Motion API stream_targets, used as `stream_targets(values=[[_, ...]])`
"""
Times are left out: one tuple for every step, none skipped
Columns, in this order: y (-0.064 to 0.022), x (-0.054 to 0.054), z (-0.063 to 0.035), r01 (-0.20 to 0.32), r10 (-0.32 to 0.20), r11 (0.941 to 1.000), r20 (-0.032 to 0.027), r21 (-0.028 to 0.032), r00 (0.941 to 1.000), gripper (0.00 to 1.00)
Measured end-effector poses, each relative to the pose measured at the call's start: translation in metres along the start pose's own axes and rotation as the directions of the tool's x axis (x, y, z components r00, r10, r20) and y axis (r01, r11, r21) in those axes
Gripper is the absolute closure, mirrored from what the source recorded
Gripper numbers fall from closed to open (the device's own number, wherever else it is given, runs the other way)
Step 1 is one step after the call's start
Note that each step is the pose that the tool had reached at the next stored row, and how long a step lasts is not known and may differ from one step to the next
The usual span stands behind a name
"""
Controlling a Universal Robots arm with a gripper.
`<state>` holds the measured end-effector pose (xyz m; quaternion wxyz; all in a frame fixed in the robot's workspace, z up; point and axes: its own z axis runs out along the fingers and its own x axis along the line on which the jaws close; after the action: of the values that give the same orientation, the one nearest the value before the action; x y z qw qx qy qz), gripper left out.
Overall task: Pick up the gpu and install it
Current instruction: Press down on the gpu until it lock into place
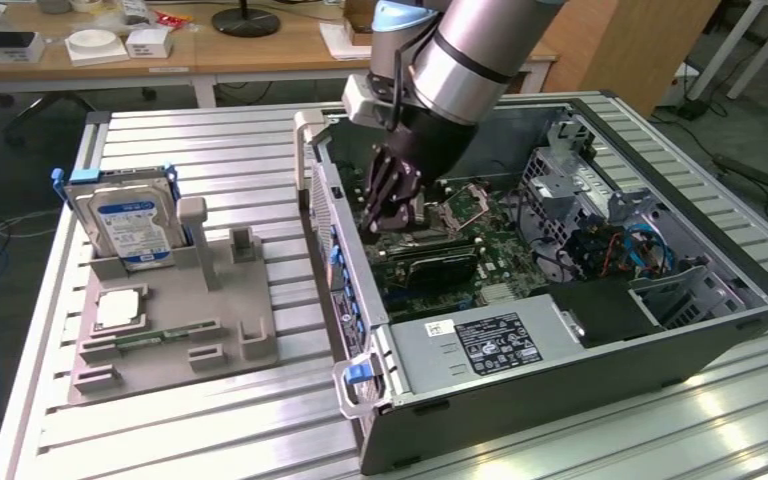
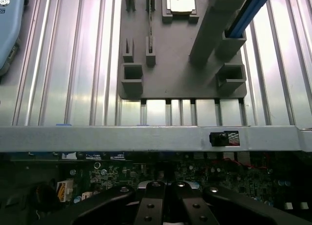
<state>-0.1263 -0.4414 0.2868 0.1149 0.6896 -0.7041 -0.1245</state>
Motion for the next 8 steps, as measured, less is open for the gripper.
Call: stream_targets(values=[[0.0001, 0.0007, 0.0, 0.0, 0.0, 1.0, 0.0, 0.0, 1.0, 0.9], [0.0003, 0.0012, 0.0001, 0.0, 0.0, 1.0, 0.0, 0.0, 1.0, 0.9], [0.0004, 0.0017, 0.0001, 0.0, 0.0, 1.0, 0.0, 0.0, 1.0, 0.9], [0.0005, 0.002, 0.0001, 0.0, 0.0, 1.0, 0.0, 0.0, 1.0, 0.9], [0.0006, 0.0023, 0.0001, 0.0, 0.0, 1.0, 0.0, -0.0001, 1.0, 0.9], [0.0006, 0.0026, 0.0002, 0.0, 0.0, 1.0, 0.0, 0.0, 1.0, 0.9], [0.0006, 0.0029, 0.0002, 0.0, 0.0, 1.0, 0.0, 0.0, 1.0, 0.9], [0.0007, 0.0031, 0.0002, 0.0, 0.0, 1.0, 0.0, -0.0001, 1.0, 0.9]])
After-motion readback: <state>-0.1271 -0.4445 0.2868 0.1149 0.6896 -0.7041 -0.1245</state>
